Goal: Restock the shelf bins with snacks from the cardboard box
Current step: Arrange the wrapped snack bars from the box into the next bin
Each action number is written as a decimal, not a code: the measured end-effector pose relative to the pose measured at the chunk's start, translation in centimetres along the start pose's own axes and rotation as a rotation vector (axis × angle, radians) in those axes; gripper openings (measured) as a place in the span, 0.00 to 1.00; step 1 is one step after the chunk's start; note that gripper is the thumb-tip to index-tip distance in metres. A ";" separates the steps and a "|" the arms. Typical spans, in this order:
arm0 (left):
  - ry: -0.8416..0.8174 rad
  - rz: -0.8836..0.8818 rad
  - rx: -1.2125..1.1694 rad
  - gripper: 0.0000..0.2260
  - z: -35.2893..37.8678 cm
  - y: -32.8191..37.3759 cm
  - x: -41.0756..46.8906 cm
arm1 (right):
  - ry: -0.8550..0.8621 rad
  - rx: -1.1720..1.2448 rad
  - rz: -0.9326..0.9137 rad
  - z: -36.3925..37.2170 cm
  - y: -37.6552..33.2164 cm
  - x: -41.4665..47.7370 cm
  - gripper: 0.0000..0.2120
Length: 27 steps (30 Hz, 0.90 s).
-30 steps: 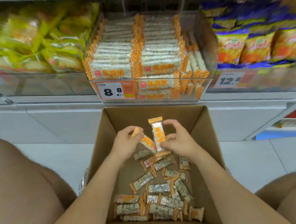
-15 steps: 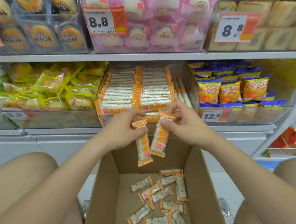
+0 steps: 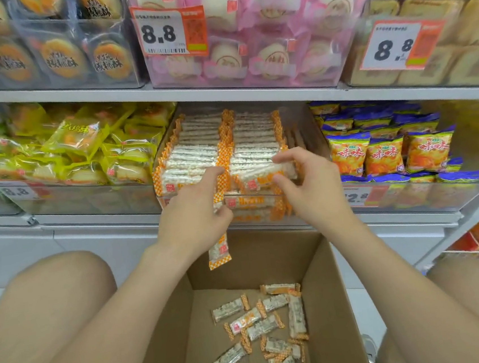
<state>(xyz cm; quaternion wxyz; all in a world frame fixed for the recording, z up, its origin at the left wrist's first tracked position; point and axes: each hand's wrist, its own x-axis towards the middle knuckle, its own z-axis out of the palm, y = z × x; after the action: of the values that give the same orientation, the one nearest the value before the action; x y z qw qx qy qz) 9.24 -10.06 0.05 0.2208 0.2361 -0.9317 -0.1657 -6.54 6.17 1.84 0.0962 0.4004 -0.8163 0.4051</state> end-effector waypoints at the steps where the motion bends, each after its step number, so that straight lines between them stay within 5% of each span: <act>1: -0.006 0.000 0.025 0.29 -0.1 -0.2 0.0 | -0.003 -0.064 -0.036 0.6 0.2 0.0 0.11; 6: -0.015 0.006 0.062 0.34 -0.5 -0.1 0.0 | 0.032 -0.281 -0.037 2.5 0.5 -0.1 0.08; 11: -0.047 0.031 0.081 0.34 -0.4 0.0 -0.3 | -0.094 -0.373 -0.294 3.7 0.3 -0.3 0.06; 16: -0.044 0.018 0.026 0.36 -0.6 -0.3 -0.2 | -0.154 -0.500 -0.265 4.4 -0.2 -0.6 0.26; 20: 0.003 0.032 -0.022 0.26 -0.9 -0.2 -0.3 | -0.247 -0.591 -0.266 4.4 -0.2 -0.3 0.27; 24: 0.011 -0.103 -0.366 0.14 -1.0 -0.1 0.3 | -0.079 -0.410 -0.246 2.8 -1.6 0.0 0.22; 27: -0.049 -0.276 -0.802 0.12 -1.7 0.3 0.8 | -0.068 -0.024 -0.054 0.1 -4.0 -0.3 0.12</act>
<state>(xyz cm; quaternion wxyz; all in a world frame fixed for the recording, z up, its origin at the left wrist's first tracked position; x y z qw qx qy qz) 9.29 -10.56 1.91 0.2488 0.2501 -0.7581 -0.5485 -3.33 4.83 3.95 0.0840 0.4348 -0.8128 0.3786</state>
